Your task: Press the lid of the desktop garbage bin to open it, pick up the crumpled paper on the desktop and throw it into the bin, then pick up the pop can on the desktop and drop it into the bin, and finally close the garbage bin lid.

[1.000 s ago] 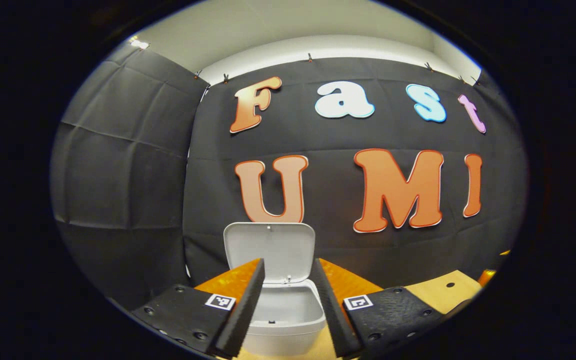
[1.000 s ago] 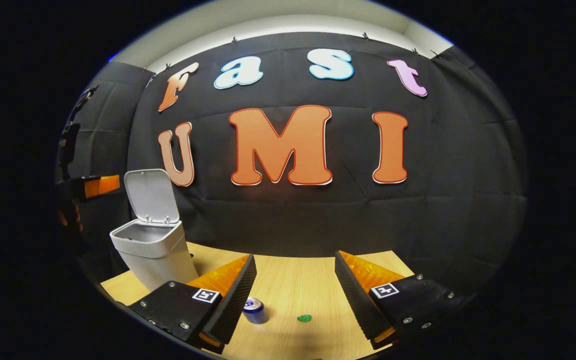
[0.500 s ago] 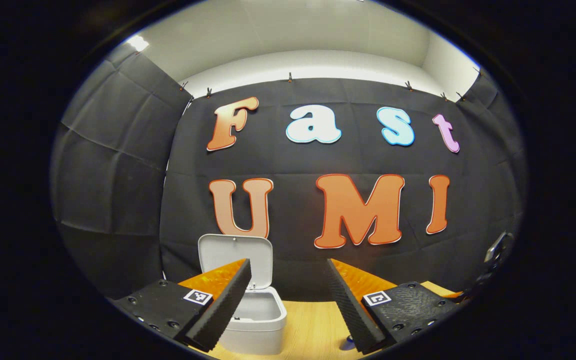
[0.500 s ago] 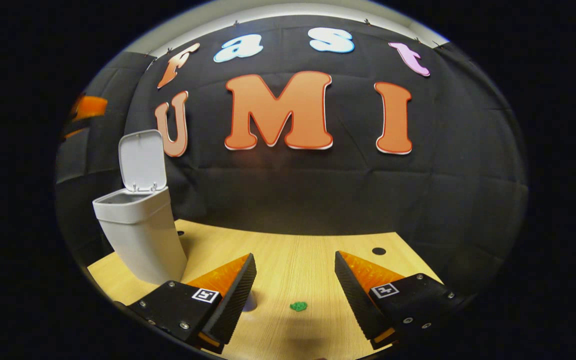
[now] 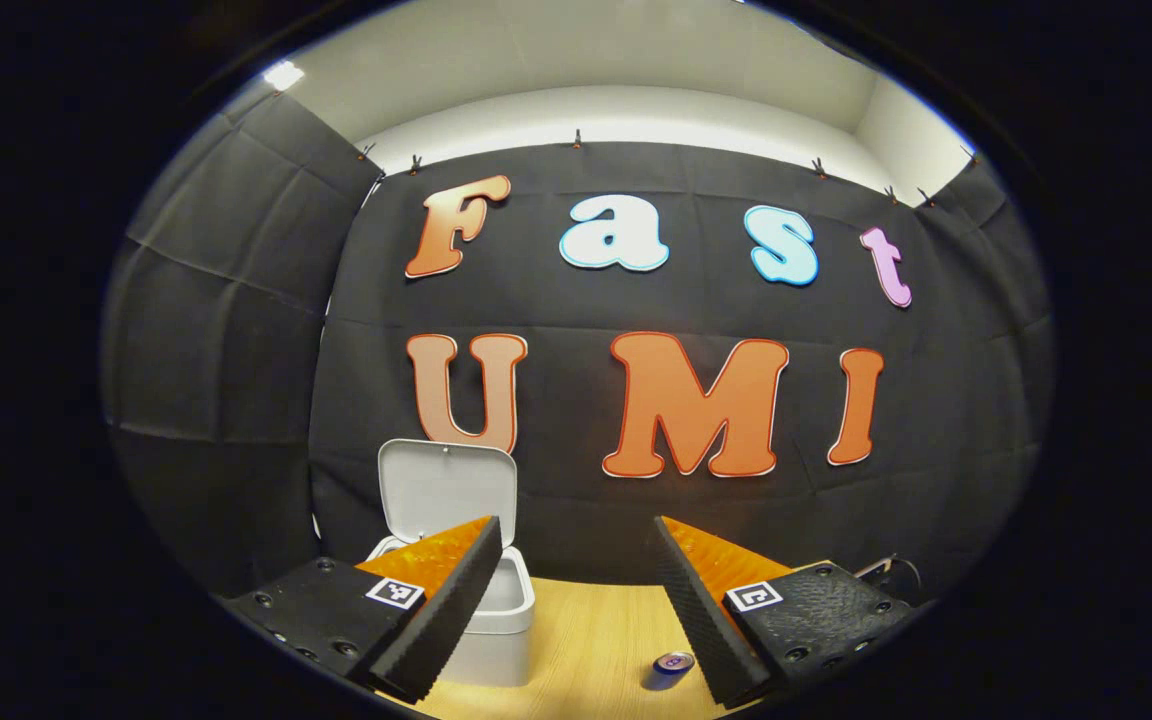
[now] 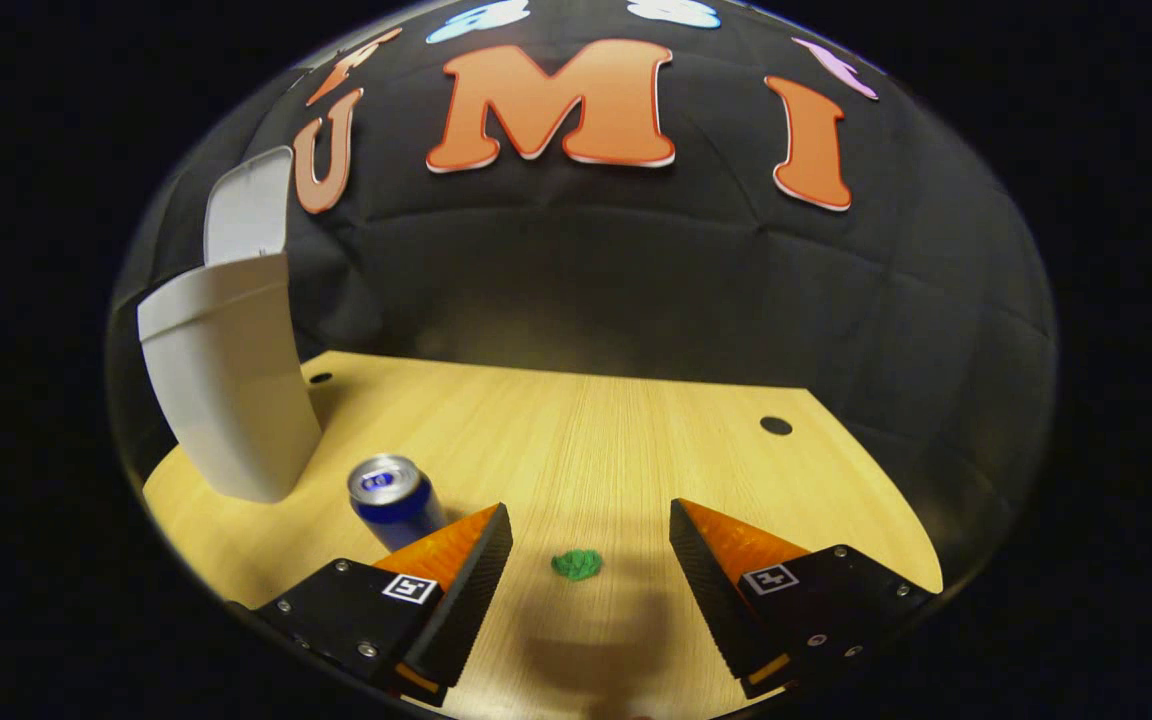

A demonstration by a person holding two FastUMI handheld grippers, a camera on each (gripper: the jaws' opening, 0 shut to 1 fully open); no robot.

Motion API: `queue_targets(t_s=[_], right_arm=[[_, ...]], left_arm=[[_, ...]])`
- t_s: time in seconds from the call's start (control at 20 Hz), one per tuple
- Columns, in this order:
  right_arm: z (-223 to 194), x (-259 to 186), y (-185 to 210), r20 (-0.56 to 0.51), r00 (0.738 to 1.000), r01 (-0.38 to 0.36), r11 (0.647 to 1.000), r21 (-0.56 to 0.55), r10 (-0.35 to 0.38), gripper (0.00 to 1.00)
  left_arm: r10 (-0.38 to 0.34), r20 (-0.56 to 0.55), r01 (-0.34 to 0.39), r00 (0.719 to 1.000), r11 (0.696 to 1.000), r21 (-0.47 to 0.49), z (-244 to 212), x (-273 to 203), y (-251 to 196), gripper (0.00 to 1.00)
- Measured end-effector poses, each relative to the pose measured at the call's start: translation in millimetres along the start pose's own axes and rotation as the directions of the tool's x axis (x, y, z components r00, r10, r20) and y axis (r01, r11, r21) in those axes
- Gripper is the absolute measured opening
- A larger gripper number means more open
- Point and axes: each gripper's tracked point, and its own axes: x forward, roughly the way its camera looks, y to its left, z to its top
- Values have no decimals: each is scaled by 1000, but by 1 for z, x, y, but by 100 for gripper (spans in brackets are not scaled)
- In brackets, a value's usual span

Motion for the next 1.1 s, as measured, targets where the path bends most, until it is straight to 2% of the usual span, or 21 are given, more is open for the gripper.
queue_targets(t_s=[0.4, 0.5, 0.7, 0.8, 0.85, 0.9, 0.95, 1.1], right_arm=[[-52, 47, 7, -147, 989, -1, 999, -39, -5, 94], [-63, 54, 11, -179, 984, -6, 999, -43, -2, 90], [-85, 58, 16, -244, 970, -26, 999, -43, 15, 72], [-85, 57, 21, -240, 971, -35, 998, -49, 22, 55], [-84, 56, 21, -238, 971, -30, 998, -57, 16, 40], [-83, 54, 20, -240, 971, -33, 998, -56, 18, 31], [-82, 51, 21, -244, 969, -38, 998, -50, 24, 25], [-72, 43, 12, -229, 973, -18, 999, -44, 7, 17]], left_arm=[[-29, -38, 31, 999, 998, 55, -3, -9, -17, 92], [-19, -51, 21, 999, 998, 54, -6, -11, -12, 94], [-17, -88, 22, 996, 998, 53, -17, -12, -10, 93], [-20, -110, 26, 994, 998, 54, -24, -12, -10, 94], [-23, -116, 29, 993, 998, 52, -26, -13, -10, 94], [-24, -114, 30, 993, 998, 49, -26, -13, -9, 94], [-26, -111, 31, 993, 999, 44, -24, -13, -8, 94], [-29, -104, 32, 994, 999, 27, -23, -14, -4, 94]])
